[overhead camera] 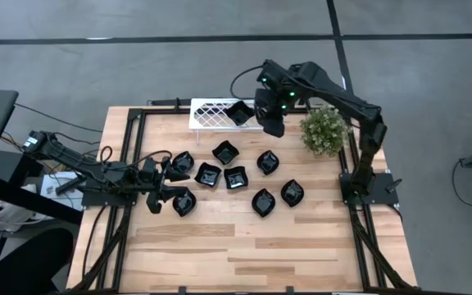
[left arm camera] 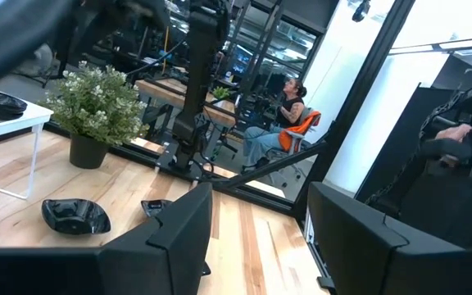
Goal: Pick & Place Mini shaped plates
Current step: Stack the distorted square plate on top of the other distorted square plates on the shelf
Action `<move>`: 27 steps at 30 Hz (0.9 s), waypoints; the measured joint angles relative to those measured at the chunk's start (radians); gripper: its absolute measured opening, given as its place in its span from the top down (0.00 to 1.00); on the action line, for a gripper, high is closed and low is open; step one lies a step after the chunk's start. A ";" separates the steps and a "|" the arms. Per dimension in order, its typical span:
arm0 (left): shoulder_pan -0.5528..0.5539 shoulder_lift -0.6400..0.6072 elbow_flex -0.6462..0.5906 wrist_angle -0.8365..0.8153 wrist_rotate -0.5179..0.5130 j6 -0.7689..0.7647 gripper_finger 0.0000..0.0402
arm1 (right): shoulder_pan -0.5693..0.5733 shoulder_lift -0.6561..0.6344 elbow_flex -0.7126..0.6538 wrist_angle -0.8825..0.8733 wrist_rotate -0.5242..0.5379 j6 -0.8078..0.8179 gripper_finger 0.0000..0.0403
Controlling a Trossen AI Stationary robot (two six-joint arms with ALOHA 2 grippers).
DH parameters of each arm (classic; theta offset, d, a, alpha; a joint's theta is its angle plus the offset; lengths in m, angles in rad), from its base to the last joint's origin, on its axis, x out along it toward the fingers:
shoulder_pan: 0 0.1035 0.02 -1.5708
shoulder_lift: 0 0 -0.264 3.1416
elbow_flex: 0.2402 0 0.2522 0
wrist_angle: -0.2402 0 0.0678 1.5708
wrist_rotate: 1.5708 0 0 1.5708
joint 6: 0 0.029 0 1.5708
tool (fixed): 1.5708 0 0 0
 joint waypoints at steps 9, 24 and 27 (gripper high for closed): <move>0.000 0.000 0.000 0.000 0.000 0.000 0.49 | 0.009 -0.248 -0.342 0.202 -0.027 0.117 0.75; 0.000 0.000 0.000 0.016 -0.079 -0.008 0.49 | 0.039 -0.751 -1.094 0.702 -0.011 0.397 0.75; 0.000 0.000 0.000 0.028 -0.122 -0.035 0.49 | 0.039 -0.809 -1.159 0.698 0.019 0.457 0.75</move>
